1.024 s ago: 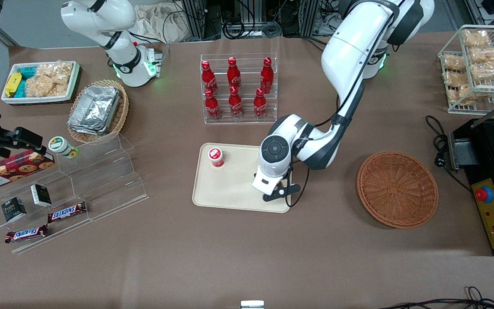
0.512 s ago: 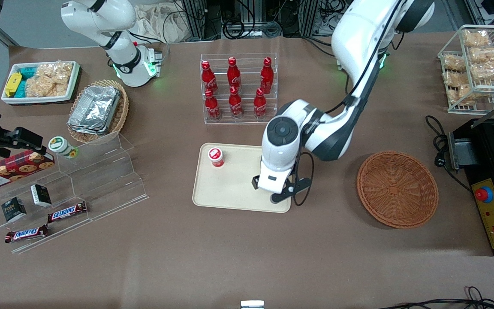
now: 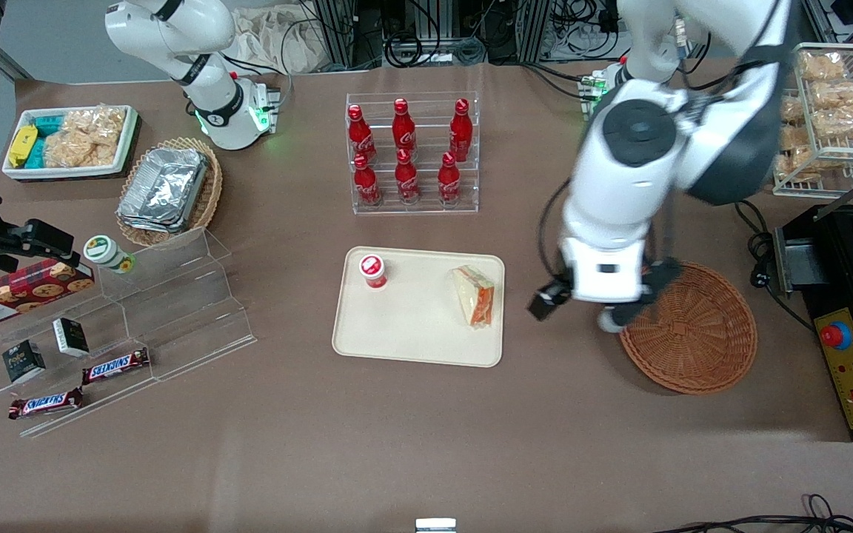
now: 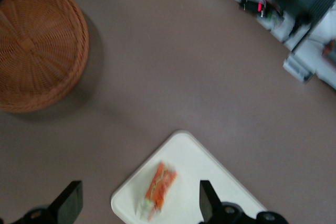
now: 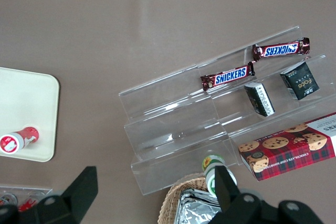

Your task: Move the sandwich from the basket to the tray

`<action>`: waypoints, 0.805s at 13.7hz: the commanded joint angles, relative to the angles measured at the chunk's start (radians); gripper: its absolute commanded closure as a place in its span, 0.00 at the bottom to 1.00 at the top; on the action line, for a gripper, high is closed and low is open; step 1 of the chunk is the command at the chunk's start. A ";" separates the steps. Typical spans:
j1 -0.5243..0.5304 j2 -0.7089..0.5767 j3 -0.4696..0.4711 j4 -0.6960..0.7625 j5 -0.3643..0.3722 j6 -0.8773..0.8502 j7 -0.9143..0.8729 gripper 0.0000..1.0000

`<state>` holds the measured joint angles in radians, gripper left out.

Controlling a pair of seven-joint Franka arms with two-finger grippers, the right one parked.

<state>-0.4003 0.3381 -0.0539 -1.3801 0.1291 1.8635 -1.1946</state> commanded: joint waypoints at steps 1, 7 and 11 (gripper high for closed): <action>0.121 -0.066 -0.060 -0.043 -0.006 -0.045 0.103 0.00; 0.333 -0.148 -0.072 -0.045 -0.066 -0.187 0.553 0.00; 0.336 -0.194 -0.006 -0.082 -0.077 -0.224 0.760 0.00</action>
<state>-0.0645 0.2006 -0.0786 -1.3978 0.0668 1.6443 -0.5157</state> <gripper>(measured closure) 0.000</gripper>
